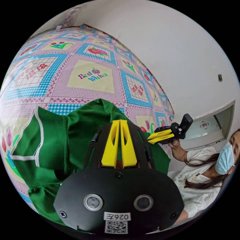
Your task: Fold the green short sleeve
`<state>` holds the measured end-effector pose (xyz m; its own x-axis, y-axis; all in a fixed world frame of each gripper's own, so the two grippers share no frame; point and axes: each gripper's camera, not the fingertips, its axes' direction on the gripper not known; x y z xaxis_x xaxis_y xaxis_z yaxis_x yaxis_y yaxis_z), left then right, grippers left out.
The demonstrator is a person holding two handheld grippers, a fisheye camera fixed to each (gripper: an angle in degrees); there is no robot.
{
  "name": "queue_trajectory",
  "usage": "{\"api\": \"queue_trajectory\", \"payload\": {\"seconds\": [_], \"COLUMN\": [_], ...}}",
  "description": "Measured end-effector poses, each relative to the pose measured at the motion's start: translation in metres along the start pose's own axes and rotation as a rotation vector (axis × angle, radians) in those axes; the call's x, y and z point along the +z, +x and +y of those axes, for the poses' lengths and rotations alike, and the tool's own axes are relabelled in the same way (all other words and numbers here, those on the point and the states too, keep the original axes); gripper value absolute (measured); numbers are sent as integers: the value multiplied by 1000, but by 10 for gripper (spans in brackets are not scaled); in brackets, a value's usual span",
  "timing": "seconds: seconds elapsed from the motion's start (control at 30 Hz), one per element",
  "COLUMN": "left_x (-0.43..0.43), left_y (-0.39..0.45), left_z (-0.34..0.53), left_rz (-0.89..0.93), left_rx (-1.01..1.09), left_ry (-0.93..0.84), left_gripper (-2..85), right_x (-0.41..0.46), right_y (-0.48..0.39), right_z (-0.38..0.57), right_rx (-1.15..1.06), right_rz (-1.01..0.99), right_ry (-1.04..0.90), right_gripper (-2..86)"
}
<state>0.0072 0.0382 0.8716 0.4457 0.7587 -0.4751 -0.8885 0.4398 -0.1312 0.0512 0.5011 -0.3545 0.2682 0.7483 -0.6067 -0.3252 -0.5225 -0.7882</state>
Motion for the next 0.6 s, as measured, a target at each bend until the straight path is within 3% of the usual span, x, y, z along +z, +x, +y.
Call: {"api": "queue_trajectory", "payload": {"seconds": [0.1, 0.33, 0.43, 0.6], "left_x": [25, 14, -3, -64], "left_y": [-7, -14, 0, 33], "left_z": [-22, -5, 30, 136], "left_rz": [-45, 50, 67, 98], "left_rx": [-26, -59, -10, 47], "left_ry": [-84, -45, 18, 306], "left_gripper": [-10, -10, -10, -10], "right_x": [13, 15, 16, -1], "right_y": [5, 26, 28, 10], "right_z": [3, 25, 34, 57], "right_rx": [10, 50, 61, 41], "right_rz": [66, -28, -43, 84], "right_ry": [-63, -35, -36, 83], "right_gripper": [-7, -9, -9, -9]}}
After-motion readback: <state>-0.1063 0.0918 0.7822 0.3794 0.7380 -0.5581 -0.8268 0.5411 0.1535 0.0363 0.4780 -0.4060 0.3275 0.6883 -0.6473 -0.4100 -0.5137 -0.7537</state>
